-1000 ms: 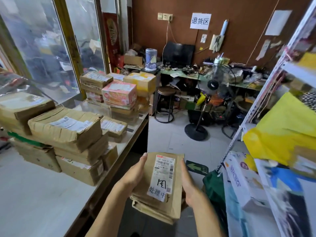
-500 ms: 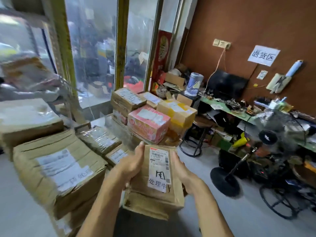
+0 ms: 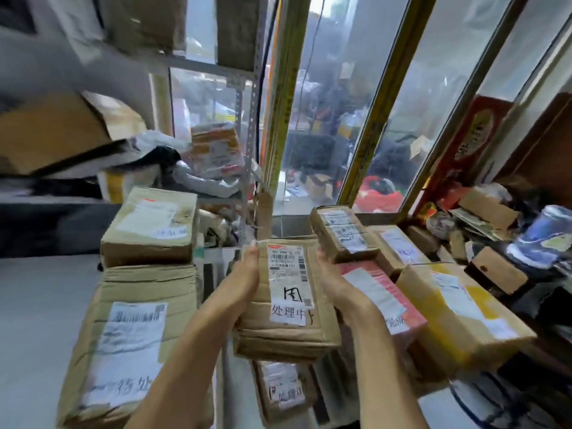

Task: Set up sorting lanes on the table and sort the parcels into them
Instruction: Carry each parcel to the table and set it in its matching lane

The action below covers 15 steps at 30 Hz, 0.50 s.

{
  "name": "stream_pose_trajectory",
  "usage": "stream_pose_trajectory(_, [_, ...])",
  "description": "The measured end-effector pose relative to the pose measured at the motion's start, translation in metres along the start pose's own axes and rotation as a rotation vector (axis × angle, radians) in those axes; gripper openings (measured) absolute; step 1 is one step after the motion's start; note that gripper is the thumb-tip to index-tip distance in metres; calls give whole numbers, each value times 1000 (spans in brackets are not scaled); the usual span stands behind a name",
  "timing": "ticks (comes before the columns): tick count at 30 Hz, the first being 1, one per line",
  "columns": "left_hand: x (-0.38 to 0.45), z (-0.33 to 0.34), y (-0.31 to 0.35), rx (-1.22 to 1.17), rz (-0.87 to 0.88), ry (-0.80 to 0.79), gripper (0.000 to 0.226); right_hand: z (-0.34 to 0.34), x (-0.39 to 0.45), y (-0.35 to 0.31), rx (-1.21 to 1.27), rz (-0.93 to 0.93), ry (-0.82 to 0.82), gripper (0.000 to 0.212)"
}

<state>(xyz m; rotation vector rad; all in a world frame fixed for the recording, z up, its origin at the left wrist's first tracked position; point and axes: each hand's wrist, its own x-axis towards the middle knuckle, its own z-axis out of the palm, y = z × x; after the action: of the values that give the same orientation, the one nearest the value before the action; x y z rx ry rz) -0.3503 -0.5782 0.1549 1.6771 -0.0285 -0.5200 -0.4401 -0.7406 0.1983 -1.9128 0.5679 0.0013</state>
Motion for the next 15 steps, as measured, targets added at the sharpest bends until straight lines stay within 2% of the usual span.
stream_pose_trajectory(1, [3, 3, 3, 57, -28, 20, 119, 1, 11, -2, -14, 37, 10, 82])
stream_pose_trajectory(3, [10, 9, 9, 84, -79, 119, 127, 9, 41, -9, -42, 79, -51, 95])
stream_pose_trajectory(5, [12, 17, 20, 100, -103, 165, 109, 19, 71, -1, -93, 62, -58, 127])
stream_pose_trajectory(6, [13, 21, 20, 106, -117, 187, 92, 23, 87, 6, -96, 47, -76, 131])
stream_pose_trajectory(7, [14, 24, 20, 77, -120, 214, 78, 28, 103, 14, -110, 62, -104, 123])
stream_pose_trajectory(8, [19, 24, 15, 20, -137, 219, 74, 34, 121, 26, -134, 81, -126, 114])
stream_pose_trajectory(9, [23, 24, 9, -23, -169, 201, 77, 37, 129, 34, -156, 110, -122, 118])
stream_pose_trajectory(11, [31, 23, -3, -86, -216, 160, 78, 43, 139, 41, -180, 141, -145, 140])
stream_pose_trajectory(12, [32, 22, -6, -113, -216, 153, 71, 44, 138, 38, -182, 161, -164, 131])
stream_pose_trajectory(14, [34, 23, -8, -123, -234, 159, 65, 45, 143, 37, -200, 166, -206, 96])
stream_pose_trajectory(15, [38, 26, -12, -120, -242, 173, 66, 41, 137, 28, -202, 176, -242, 94])
